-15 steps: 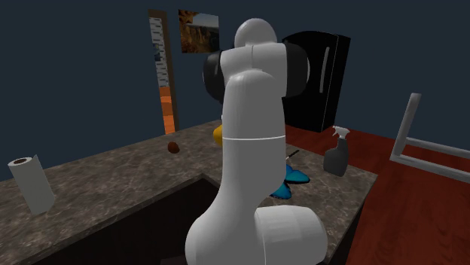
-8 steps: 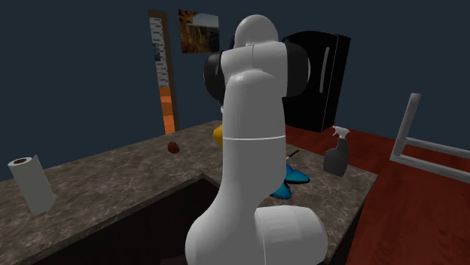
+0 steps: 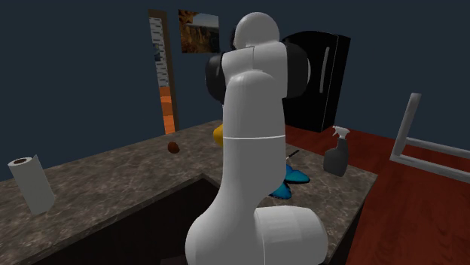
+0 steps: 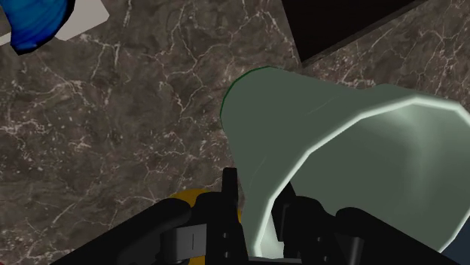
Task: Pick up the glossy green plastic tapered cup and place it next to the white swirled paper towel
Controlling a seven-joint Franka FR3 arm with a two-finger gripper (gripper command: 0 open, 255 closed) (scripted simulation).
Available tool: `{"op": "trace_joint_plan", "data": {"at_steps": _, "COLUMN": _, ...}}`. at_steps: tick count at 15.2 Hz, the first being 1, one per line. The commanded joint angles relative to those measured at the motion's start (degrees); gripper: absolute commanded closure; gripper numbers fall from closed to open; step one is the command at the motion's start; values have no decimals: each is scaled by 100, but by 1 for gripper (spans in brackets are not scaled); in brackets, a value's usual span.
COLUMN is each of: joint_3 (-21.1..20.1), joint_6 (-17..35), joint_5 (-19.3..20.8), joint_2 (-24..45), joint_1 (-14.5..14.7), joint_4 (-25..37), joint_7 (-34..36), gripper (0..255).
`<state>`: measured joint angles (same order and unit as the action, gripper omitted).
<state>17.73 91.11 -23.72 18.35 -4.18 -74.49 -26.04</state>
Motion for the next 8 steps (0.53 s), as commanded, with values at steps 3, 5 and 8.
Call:
{"op": "trace_joint_plan", "data": {"at_steps": 3, "joint_3": 3, "joint_6": -343, "joint_5": -32, "joint_2": 101, "joint_1": -66, "joint_4": 454, "joint_7": 87, "gripper": 255}}
{"op": "trace_joint_plan", "data": {"at_steps": 5, "joint_3": 2, "joint_6": -525, "joint_5": -55, "joint_2": 168, "joint_1": -105, "joint_4": 707, "joint_7": 136, "gripper": 255}}
{"op": "trace_joint_plan", "data": {"at_steps": 8, "joint_3": -2, "joint_6": -814, "joint_5": -102, "joint_2": 294, "joint_1": -174, "joint_4": 1130, "joint_7": 214, "gripper": 255}}
